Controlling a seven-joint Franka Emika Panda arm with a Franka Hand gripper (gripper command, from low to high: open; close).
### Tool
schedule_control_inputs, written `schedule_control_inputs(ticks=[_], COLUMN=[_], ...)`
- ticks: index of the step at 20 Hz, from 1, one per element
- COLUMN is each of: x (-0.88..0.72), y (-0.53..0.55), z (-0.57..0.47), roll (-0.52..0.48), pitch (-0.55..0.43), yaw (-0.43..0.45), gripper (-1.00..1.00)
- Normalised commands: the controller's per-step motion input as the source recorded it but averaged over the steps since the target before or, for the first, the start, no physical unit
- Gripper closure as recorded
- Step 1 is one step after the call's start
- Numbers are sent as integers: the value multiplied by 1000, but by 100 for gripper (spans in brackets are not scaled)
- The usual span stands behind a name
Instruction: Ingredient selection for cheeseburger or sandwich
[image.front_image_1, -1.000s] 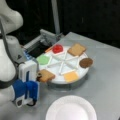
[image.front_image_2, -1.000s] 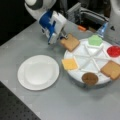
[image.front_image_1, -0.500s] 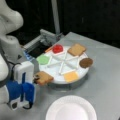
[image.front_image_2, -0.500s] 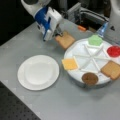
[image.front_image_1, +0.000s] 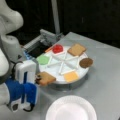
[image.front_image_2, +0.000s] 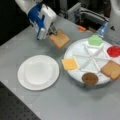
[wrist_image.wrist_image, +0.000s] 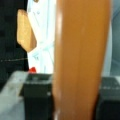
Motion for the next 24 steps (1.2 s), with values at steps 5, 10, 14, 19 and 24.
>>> schedule_control_inputs(ticks=[5,10,14,19,24], x=[842,738,645,627,609], y=[-464,-405,-342,-261,-238], z=[-182,-205,-217,-257,-200], roll=[231,262,278,274,225], pitch=[147,92,34,-37,-52], yaw=[318,283,224,151,138], gripper=[100,100,100,100,100])
